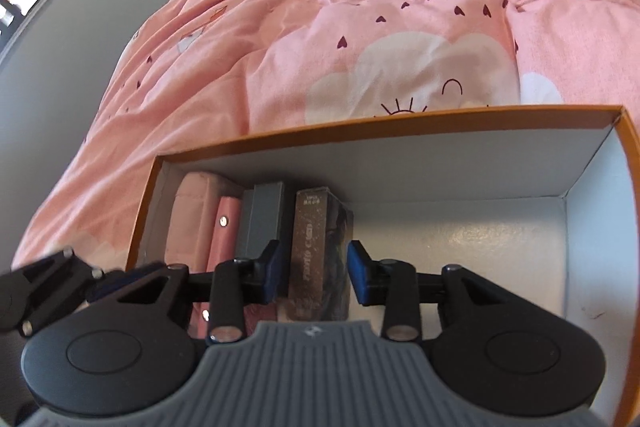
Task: Organize objects
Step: 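Lower both items upright beside the pink items and open the grippers, then withdraw both open grippers up out of the orange box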
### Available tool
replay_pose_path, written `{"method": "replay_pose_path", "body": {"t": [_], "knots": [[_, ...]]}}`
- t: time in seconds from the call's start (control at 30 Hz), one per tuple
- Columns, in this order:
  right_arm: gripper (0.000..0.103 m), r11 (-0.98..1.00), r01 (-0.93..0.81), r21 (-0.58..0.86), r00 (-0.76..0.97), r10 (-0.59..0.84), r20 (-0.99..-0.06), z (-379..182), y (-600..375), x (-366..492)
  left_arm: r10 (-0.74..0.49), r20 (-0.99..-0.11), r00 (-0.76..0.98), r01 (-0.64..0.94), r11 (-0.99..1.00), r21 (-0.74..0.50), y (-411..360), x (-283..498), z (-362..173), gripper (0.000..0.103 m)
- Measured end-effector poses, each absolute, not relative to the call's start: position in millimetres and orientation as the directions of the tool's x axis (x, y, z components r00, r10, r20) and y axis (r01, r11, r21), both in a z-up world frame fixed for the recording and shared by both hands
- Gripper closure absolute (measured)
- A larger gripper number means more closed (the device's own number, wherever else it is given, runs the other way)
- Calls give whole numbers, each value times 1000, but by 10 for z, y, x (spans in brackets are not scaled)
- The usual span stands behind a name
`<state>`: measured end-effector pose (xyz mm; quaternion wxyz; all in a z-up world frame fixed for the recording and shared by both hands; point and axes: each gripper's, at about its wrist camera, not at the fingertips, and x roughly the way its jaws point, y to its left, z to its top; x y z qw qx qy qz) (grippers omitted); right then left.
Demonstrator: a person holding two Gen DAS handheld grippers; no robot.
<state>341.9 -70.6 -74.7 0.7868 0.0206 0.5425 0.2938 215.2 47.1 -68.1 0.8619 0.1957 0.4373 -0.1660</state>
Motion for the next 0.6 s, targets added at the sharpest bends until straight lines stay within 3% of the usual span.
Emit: {"method": "replay_pose_path", "body": {"t": [0.3,0.6], "knots": [[69,768,-617,170,187,353,-917,-831,-639,3154,-47,-826,562,510,806,301,375,2121,-829,33],[71,747,-653,125,173,308,-936,-974,-583,3094,18,-820,572,554,729,402,303,2084,-919,33]]}}
